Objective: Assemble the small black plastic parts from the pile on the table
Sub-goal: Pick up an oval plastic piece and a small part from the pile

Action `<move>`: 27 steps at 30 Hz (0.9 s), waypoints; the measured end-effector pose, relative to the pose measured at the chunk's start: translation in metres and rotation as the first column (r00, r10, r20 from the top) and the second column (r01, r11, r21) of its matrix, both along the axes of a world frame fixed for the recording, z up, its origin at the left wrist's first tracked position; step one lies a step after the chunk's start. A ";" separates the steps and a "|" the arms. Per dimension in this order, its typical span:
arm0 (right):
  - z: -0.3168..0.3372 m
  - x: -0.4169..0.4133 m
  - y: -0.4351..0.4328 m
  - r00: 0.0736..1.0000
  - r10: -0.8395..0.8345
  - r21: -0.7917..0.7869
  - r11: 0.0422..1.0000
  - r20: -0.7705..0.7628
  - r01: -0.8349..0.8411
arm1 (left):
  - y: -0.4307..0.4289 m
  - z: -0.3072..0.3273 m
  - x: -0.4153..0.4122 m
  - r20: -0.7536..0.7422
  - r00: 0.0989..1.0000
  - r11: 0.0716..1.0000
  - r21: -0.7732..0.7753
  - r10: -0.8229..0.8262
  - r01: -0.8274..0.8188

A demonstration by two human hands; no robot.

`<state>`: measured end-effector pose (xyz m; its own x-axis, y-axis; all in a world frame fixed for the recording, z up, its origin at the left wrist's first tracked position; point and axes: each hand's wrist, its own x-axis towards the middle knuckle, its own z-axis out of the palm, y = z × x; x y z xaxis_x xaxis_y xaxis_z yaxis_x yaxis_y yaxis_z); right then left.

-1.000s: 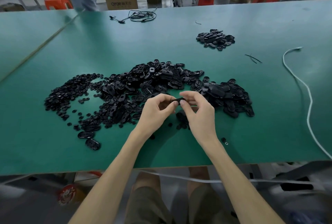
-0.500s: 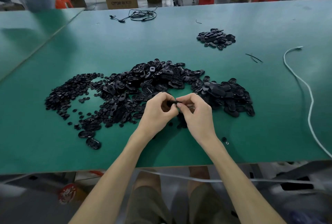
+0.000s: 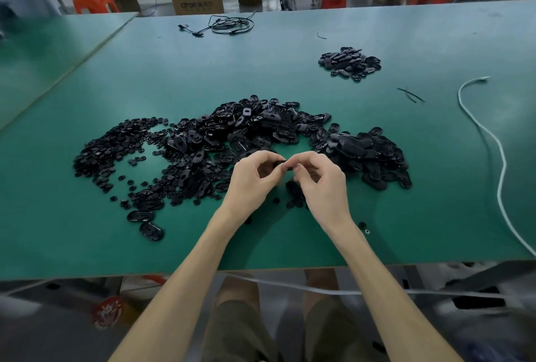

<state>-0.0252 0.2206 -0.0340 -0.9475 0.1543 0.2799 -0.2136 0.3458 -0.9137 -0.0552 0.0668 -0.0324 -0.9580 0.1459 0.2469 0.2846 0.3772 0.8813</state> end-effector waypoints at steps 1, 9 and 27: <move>0.000 0.000 0.000 1.000 -0.002 0.005 1.000 0.007 0.002 | 0.000 0.000 0.000 -0.005 1.000 1.000 -0.008 0.009 -0.009; 0.004 0.005 0.000 0.988 -0.135 -0.127 0.984 -0.080 0.124 | -0.001 -0.001 -0.001 -0.103 0.988 0.991 0.078 0.118 -0.110; 0.004 0.002 0.003 0.979 -0.204 -0.200 0.960 -0.027 0.195 | -0.002 -0.006 -0.004 -0.118 0.890 0.835 -0.309 0.441 -0.455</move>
